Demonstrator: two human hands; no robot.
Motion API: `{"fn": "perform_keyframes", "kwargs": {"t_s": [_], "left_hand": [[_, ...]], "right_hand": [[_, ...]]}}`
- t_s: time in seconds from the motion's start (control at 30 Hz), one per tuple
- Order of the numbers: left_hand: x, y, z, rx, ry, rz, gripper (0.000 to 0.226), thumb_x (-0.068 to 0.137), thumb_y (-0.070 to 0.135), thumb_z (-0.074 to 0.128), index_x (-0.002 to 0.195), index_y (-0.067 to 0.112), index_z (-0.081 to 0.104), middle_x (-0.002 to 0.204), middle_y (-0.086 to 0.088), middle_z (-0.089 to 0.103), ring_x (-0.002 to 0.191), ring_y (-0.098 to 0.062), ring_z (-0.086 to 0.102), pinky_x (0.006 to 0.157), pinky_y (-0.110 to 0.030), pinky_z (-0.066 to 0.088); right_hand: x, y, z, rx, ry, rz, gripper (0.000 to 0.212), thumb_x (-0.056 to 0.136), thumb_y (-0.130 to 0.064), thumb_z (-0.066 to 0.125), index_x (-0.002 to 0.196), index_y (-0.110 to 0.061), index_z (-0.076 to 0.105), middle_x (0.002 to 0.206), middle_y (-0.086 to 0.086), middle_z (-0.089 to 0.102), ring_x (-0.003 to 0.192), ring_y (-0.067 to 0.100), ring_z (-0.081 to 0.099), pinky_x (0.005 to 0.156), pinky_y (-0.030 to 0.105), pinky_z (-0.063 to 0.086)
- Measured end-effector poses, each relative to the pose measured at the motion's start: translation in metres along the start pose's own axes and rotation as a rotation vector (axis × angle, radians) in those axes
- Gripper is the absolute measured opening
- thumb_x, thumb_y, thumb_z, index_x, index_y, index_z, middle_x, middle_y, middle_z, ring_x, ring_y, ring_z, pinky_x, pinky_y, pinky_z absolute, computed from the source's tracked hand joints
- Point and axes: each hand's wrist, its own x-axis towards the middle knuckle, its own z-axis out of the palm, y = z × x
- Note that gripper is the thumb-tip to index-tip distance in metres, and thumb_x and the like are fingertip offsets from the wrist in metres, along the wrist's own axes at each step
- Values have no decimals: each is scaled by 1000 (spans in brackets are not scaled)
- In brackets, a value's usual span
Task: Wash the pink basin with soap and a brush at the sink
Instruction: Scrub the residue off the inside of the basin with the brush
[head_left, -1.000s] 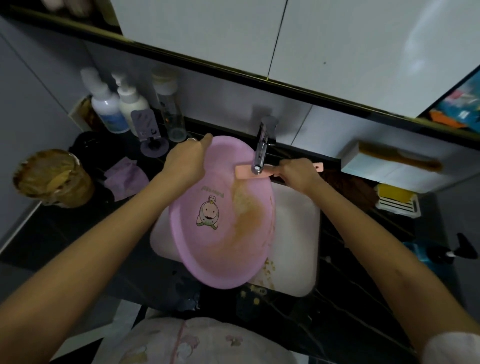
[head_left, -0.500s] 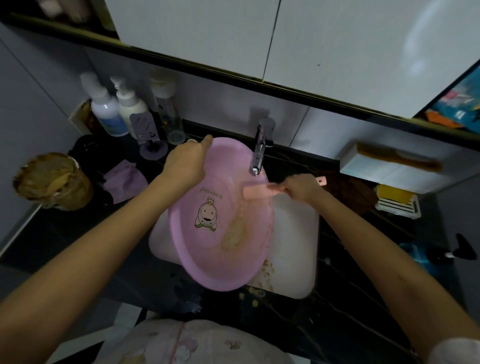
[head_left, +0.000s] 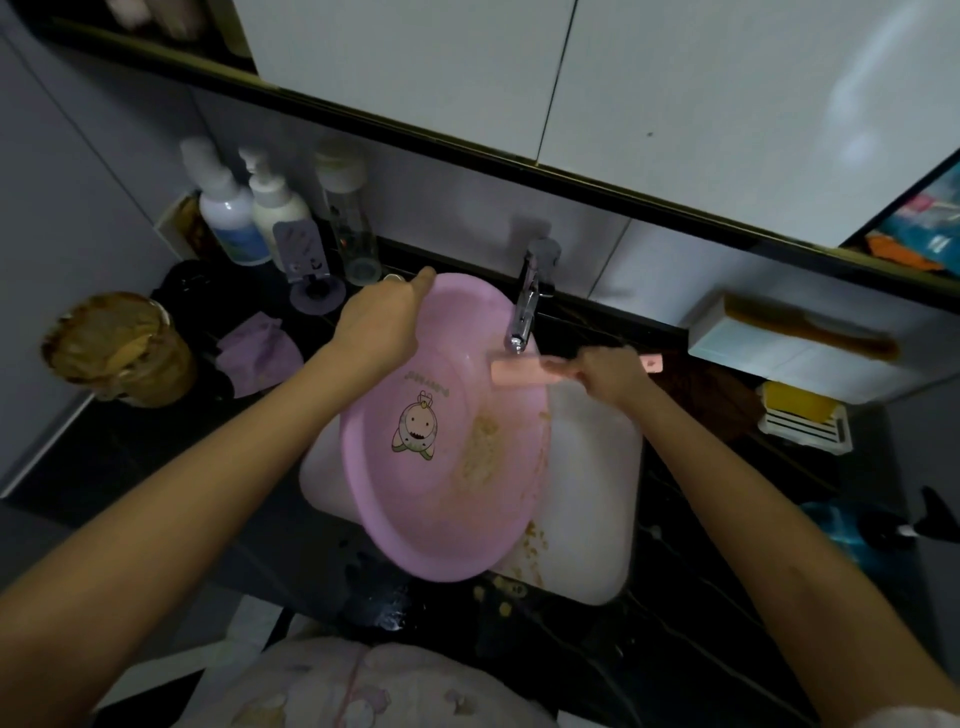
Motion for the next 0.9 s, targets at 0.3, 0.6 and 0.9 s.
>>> {"fn": "perform_keyframes", "kwargs": {"t_s": [0.3, 0.6, 0.9], "left_hand": [[0, -2, 2, -16, 19, -7, 71, 77, -11, 51, 141, 12, 31, 103, -21, 53, 85, -40, 57, 57, -38, 39], [-5, -11, 8, -49, 41, -38, 66, 75, -10, 51, 136, 11, 36, 106, -25, 52, 89, -44, 56, 61, -40, 38], [-4, -8, 7, -26, 41, -14, 63, 75, -9, 52, 134, 10, 37, 105, -26, 52, 88, -46, 56, 60, -39, 37]], "right_hand": [[-34, -8, 34, 201, -90, 152, 42, 101, -31, 37, 138, -50, 35, 126, 9, 58, 112, 27, 57, 87, 32, 40], [-131, -87, 85, 620, -277, 251, 44, 100, -27, 36, 141, -44, 35, 131, 6, 57, 110, 26, 58, 84, 31, 46], [-98, -84, 55, 560, -355, 333, 41, 98, -45, 36, 135, -33, 50, 122, 7, 60, 95, 22, 59, 73, 29, 41]]}}
